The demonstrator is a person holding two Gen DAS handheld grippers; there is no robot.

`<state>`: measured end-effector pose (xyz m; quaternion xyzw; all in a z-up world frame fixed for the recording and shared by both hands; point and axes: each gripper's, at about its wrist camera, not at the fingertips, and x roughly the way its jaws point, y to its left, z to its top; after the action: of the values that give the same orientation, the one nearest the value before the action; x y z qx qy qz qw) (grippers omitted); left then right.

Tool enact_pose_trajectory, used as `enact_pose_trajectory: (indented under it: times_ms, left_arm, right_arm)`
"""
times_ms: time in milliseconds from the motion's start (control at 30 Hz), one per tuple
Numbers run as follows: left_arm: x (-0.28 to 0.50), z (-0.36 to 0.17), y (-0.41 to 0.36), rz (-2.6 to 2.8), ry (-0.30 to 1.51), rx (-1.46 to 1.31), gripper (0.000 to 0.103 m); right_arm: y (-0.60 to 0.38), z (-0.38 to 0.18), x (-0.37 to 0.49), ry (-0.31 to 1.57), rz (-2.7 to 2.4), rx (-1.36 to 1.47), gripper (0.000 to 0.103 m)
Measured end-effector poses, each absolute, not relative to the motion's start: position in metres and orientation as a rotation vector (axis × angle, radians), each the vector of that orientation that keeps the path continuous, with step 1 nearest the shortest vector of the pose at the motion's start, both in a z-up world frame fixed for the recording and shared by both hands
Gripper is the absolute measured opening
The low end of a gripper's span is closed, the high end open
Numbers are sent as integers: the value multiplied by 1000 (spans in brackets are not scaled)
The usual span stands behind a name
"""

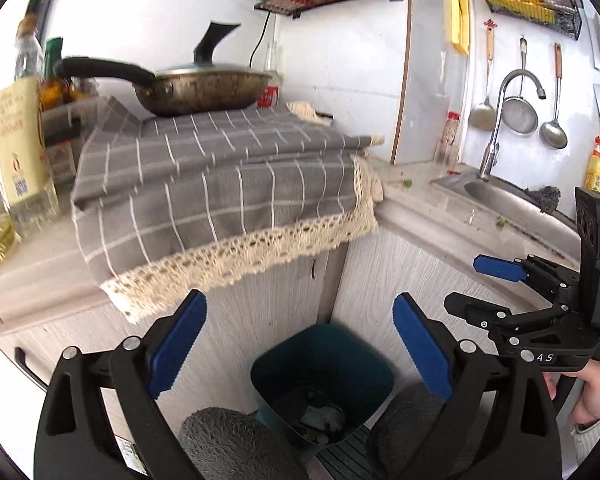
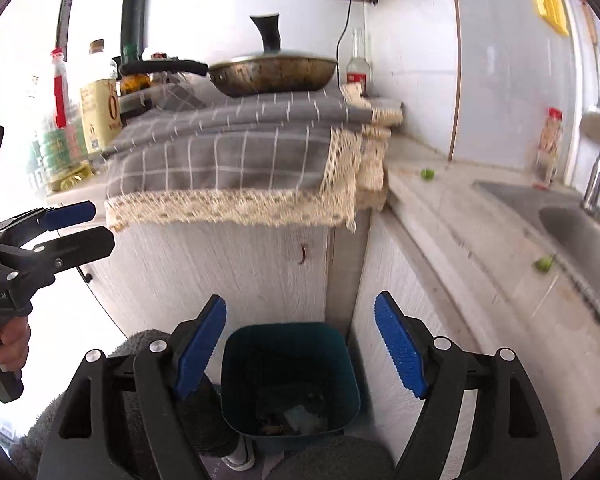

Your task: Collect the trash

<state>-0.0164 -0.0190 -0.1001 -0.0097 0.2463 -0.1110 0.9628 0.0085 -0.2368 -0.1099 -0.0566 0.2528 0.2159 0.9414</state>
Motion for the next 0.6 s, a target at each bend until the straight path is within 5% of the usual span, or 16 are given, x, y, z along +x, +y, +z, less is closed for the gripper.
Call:
enact_pose_trajectory:
  times_ms: [300, 600]
  left_arm:
    - [-76, -19, -17, -161, 418, 43, 100]
    - [-99, 6, -15, -178, 384, 8, 100]
  right_arm:
    - [-229, -23, -41, 407, 432, -158, 100]
    - [-221, 7, -67, 411, 389, -192, 100]
